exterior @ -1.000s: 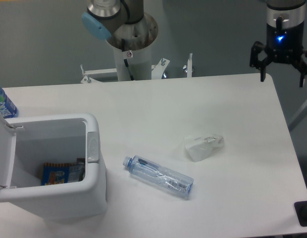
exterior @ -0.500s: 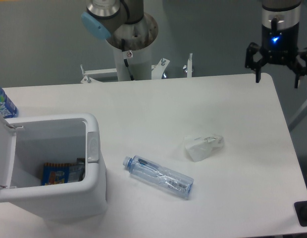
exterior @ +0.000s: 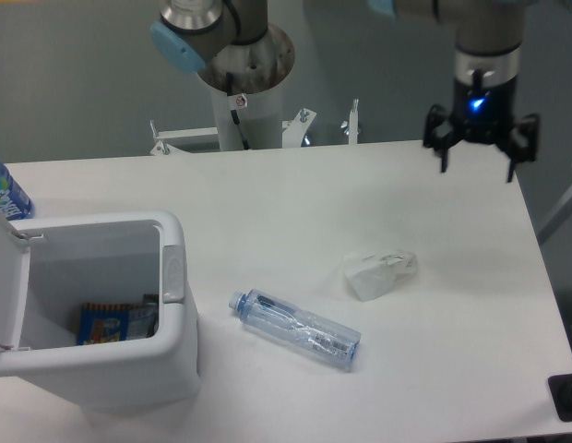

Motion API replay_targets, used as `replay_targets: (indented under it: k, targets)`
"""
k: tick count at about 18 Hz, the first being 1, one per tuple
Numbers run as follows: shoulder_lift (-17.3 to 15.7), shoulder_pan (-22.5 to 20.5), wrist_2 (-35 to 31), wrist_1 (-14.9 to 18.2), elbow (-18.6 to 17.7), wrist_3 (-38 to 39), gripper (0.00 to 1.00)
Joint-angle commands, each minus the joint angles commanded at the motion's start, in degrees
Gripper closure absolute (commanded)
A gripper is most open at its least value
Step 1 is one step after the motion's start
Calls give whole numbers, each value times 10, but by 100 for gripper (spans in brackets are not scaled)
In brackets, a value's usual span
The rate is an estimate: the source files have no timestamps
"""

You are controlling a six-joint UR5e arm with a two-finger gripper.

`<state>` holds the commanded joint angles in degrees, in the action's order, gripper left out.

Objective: Place the trash in the trash can
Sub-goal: 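Lower the open gripper onto the crumpled white tissue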

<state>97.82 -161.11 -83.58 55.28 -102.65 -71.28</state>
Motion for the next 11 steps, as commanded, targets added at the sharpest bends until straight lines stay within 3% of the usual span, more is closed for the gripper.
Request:
replay_targets:
  k: [6, 11]
  targets:
    - [61, 38, 1, -3, 2, -113, 0]
    - [113, 55, -6, -30, -7, -188, 0]
